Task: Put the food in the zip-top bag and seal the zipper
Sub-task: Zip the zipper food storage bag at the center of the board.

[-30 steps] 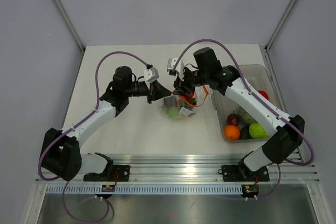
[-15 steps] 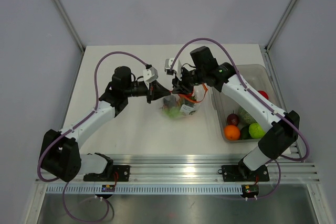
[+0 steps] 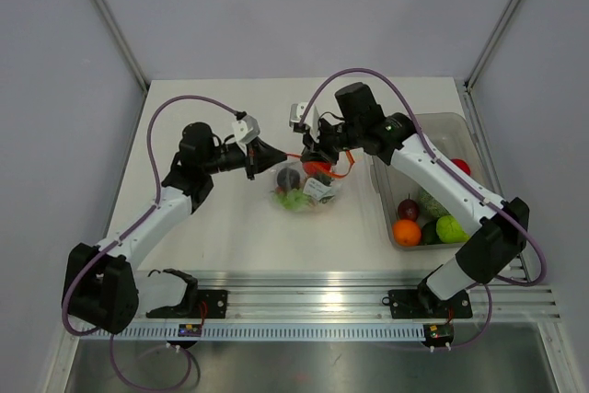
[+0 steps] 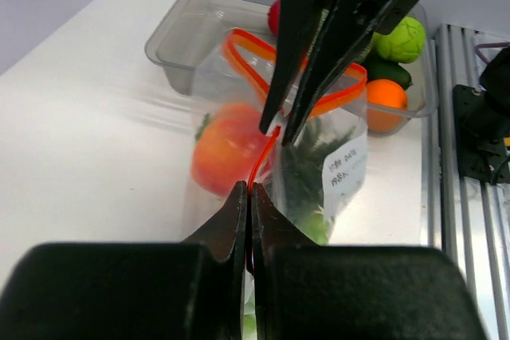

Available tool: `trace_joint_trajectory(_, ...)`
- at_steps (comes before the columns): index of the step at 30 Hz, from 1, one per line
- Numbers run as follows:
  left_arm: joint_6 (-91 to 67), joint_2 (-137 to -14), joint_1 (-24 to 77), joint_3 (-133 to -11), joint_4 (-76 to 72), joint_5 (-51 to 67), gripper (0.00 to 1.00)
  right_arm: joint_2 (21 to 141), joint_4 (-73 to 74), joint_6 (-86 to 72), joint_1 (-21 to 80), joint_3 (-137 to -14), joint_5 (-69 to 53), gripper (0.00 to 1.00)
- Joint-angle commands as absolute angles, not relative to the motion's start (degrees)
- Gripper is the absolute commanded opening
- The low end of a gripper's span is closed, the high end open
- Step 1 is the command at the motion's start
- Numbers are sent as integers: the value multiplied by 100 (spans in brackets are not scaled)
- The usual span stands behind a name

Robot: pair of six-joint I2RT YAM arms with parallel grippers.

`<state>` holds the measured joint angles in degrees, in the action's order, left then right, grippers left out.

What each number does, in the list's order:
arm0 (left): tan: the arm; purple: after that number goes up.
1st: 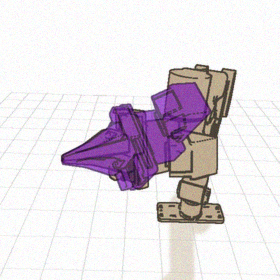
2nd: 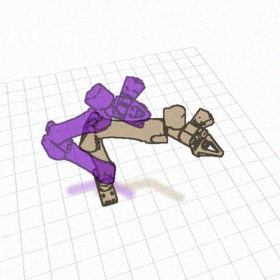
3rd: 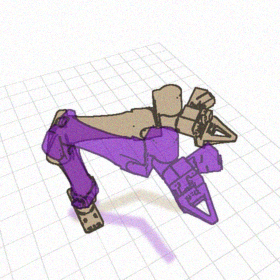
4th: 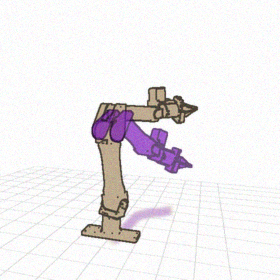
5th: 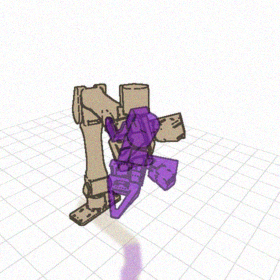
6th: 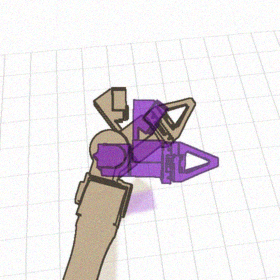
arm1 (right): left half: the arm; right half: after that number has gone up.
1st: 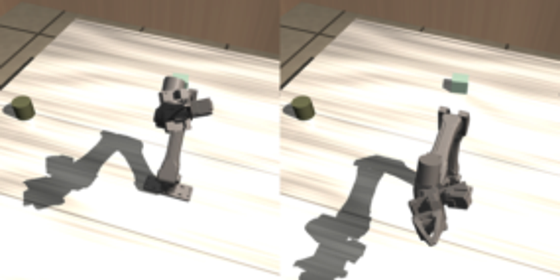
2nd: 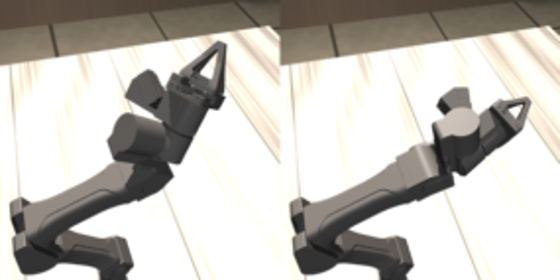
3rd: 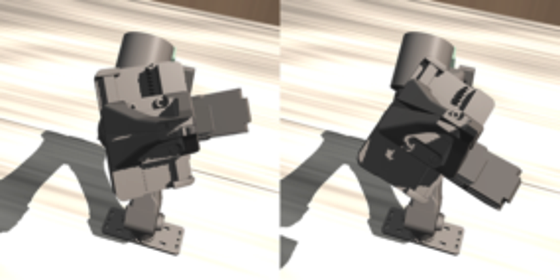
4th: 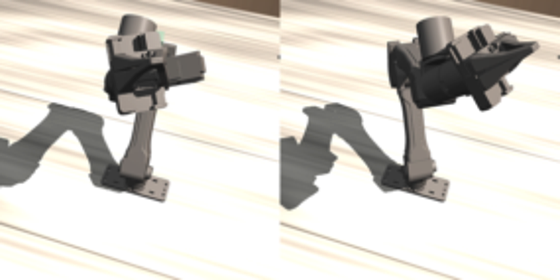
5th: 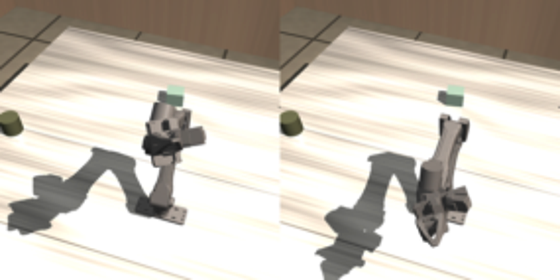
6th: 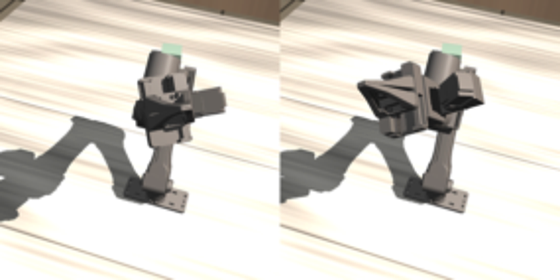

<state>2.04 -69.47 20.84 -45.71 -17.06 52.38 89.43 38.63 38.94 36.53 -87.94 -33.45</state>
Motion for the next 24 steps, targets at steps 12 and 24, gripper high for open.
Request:
trace_joint_trajectory(12, 264, -6390, 1196, -4561, -1925, 3982, 0, 8280, 3665, 3841, 3577, -8411, -2690, 0)
trace_joint_trajectory(24, 325, -6469, 800, -4834, -1872, 3894, 0, 8174, 3718, 3823, 3472, -8323, -2365, 0)
